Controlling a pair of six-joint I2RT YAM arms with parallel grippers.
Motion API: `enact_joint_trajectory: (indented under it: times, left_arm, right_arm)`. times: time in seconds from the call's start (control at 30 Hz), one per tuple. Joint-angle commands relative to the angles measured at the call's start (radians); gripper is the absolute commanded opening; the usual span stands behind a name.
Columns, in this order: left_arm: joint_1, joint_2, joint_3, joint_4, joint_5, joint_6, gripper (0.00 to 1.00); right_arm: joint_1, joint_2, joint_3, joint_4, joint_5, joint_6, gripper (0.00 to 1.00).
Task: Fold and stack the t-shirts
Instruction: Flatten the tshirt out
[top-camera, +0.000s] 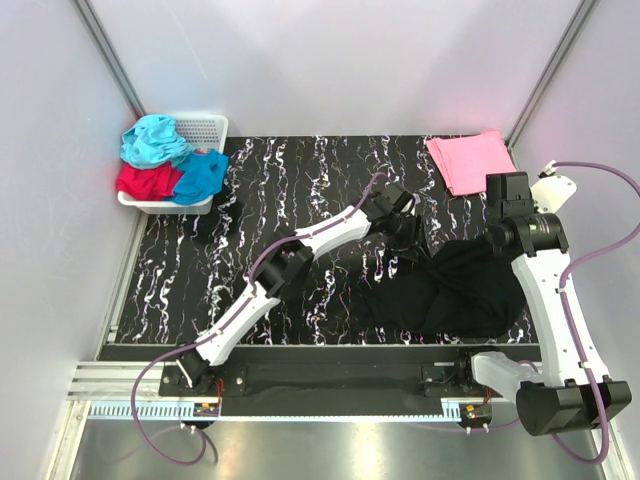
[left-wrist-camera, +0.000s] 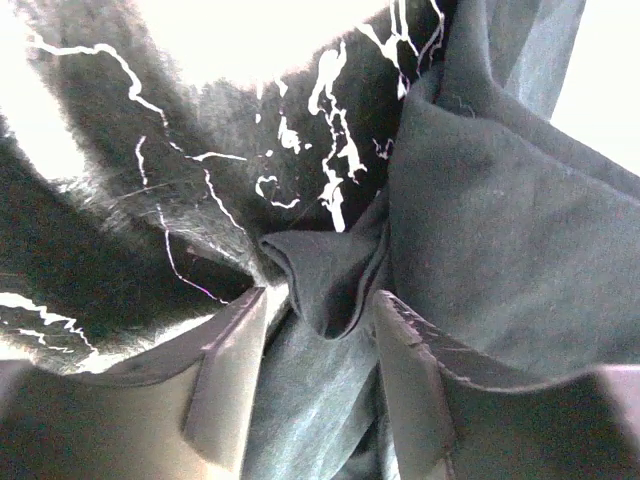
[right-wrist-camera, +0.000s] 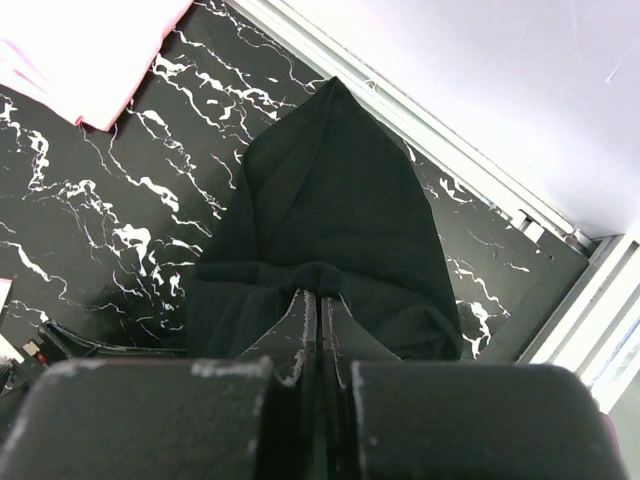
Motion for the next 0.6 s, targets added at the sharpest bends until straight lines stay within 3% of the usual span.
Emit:
enact_joint_trajectory:
  times: [0.0,0.13,0.33,0.4,0.43,0.47,0.57]
  left_arm:
    - [-0.008,0.022,-0.010,0.020,-0.093,-0.029,0.46]
    - [-0.014,0.038,0.014,0.028,-0.110,-0.047,0.38]
    - [-0.051,0.056,0.023,0.049,-0.090,-0.030,0.37]
    - [-0.057,0.067,0.022,0.049,-0.063,-0.023,0.26]
    - [-0.057,0.065,0.014,0.046,-0.058,-0.021,0.07]
    - [-0.057,0.065,0.010,0.041,-0.055,-0.018,0.00]
    - [-0.056,0.036,-0.009,-0.001,-0.111,0.034,0.00]
  right_arm:
    - [0.005,0.001,0.035,0.002,0.000,0.001,0.00]
    - [0.005,0.010,0.031,0.005,0.000,-0.004,0.00]
    - [0.005,0.011,0.037,0.019,-0.001,-0.012,0.00]
    - [0.007,0.010,0.038,0.022,-0.004,-0.018,0.00]
    - [0.005,0.010,0.040,0.025,-0.004,-0.018,0.00]
    - [0.005,0.013,0.040,0.027,-0.006,-0.018,0.00]
    - [0.005,0.016,0.035,0.035,-0.013,-0.019,0.00]
